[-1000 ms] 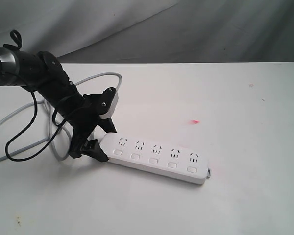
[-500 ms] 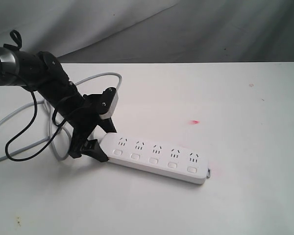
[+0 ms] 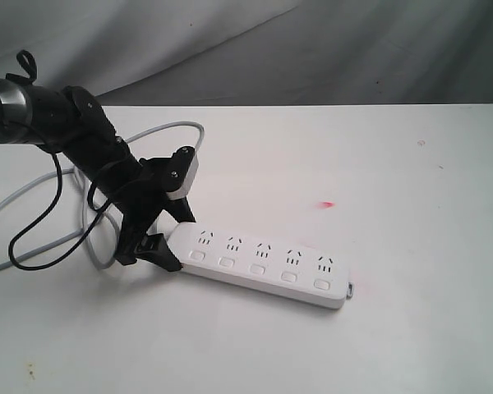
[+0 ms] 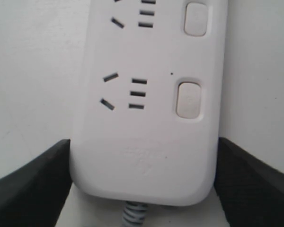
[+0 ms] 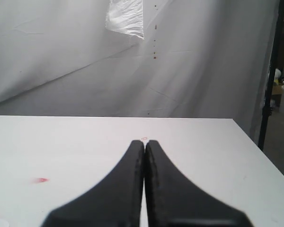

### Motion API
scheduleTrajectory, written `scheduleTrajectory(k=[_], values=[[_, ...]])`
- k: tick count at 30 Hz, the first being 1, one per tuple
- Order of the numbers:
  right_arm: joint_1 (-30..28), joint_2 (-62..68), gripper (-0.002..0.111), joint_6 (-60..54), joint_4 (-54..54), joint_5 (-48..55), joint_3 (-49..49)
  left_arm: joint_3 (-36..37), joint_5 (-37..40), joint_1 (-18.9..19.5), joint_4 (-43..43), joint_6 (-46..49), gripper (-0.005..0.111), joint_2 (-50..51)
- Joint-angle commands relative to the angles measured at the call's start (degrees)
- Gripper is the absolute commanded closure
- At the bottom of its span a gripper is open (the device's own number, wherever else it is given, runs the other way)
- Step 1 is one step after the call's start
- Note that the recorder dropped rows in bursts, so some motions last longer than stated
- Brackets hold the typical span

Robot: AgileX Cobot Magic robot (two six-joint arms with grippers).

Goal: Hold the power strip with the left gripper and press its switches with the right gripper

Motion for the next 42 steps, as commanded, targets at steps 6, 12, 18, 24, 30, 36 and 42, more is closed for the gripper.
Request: scheduleTrajectory(k=[6,12,18,24,30,36,42], values=[[-0.5,-0.4,0.108,0.3,-0.8,0.3,0.2,0.0,0.0,-0.2,0.7,-0.3,0.04,-0.1],[-0.5,-0.4,0.108,0.3,-0.5,0.4,0.2,0.0,0.0,-0.2,0.3,-0.3,0.04,-0.1],[-0.5,-0.4,0.108,0.3,-0.5,0.4,0.2,0.0,8.8,-0.2,0.3,-3.6,0.04,-0.1],[-0.5,-0.4,0.108,0.3,-0.5,0.4,0.2,0.0,13.6,-0.2,0.3,-3.5,0.04,-0.1],[-0.5,-0.4,0.108,0.3,-0.5,0.4,0.2,0.0,12.0,-0.2,0.2,-3.2,0.04,-0.1],[-0.5,-0.4,0.108,0.3,-0.5,0.4,0.2,0.0,7.9,-0.2,-2.7,-4.2,0.022,-0.1],[-0.5,-0.4,0.108,0.3,-0.5,0.4,0.2,0.0,7.7,-0.2,-3.4,-4.9,0.011,-0.1]])
